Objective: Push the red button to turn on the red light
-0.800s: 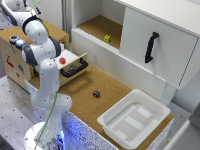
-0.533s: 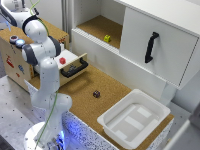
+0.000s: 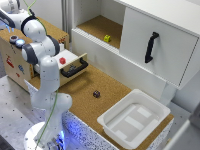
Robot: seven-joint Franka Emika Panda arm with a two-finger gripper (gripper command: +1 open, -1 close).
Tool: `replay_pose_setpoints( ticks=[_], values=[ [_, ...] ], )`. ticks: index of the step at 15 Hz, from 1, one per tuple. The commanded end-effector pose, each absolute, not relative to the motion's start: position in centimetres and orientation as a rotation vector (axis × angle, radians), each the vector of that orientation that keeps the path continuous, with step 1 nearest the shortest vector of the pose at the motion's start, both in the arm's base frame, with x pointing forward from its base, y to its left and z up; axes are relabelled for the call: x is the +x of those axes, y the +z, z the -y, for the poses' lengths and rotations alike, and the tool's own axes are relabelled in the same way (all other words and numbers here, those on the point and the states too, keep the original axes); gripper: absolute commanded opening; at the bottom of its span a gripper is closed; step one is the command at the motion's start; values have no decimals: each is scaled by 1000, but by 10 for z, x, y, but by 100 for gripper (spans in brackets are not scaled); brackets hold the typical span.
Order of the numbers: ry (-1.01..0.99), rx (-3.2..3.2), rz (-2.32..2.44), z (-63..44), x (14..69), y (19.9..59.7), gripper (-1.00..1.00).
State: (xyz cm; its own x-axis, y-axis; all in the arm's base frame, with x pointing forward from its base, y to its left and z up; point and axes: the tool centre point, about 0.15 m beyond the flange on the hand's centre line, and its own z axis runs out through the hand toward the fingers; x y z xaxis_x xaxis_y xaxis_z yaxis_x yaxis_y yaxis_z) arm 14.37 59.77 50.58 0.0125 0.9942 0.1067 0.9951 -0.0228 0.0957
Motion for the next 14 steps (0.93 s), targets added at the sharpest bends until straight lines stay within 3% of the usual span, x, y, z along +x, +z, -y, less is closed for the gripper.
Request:
replay_pose_setpoints(
  ticks=[1, 9, 14],
  values=[
    [52, -2286, 2292, -636, 162, 495, -100],
    [142, -2323, 2226, -626, 163, 452, -100],
    [83, -2304, 2203, -637, 159, 456, -100]
  ],
)
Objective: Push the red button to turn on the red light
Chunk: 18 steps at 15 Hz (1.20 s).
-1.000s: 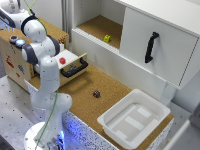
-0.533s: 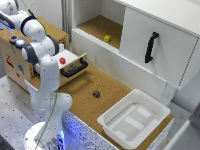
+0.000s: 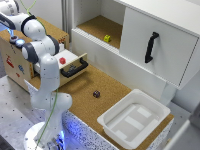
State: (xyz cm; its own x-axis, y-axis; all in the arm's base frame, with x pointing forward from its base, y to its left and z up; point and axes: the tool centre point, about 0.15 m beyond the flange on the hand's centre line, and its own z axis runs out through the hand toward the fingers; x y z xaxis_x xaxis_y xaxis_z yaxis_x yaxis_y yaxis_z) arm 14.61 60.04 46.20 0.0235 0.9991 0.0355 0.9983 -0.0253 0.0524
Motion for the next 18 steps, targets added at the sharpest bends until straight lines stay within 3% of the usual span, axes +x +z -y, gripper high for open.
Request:
replay_pose_setpoints(
  ticks=[1, 6, 7, 18],
  values=[
    [-77, 2238, -2135, -636, 158, 460, -100],
    [29, 2314, -2016, -609, 169, 536, -100],
    [53, 2317, -1976, -600, 174, 546, 100],
    [292, 2497, -1840, -523, 209, 570, 100]
  ],
)
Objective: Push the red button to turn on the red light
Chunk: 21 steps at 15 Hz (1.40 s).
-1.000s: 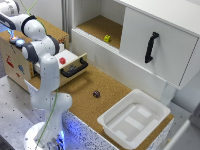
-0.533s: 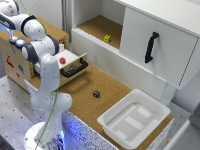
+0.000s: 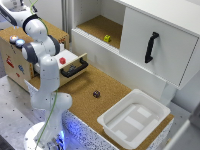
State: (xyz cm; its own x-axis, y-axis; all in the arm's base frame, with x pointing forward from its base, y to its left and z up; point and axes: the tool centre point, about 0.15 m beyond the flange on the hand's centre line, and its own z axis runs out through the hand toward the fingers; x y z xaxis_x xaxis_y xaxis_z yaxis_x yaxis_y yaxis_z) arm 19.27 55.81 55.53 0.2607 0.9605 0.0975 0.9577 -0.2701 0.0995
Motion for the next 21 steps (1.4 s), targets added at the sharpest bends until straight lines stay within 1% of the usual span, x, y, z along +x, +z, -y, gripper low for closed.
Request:
replay_pose_setpoints(
  ticks=[1, 3, 5, 8, 11, 14, 17, 21],
  values=[
    [333, 2509, -1829, -512, 215, 574, 100],
    [384, 2539, -1792, -484, 228, 576, 100],
    [389, 2557, -1769, -459, 237, 574, 100],
    [372, 2611, -1692, -408, 248, 561, 100],
    [398, 2733, -1573, -350, 258, 547, 100],
    [463, 2845, -1447, -300, 270, 537, 100],
    [581, 2950, -1306, -250, 282, 531, 100],
    [588, 2959, -1292, -245, 283, 530, 100]
  ],
)
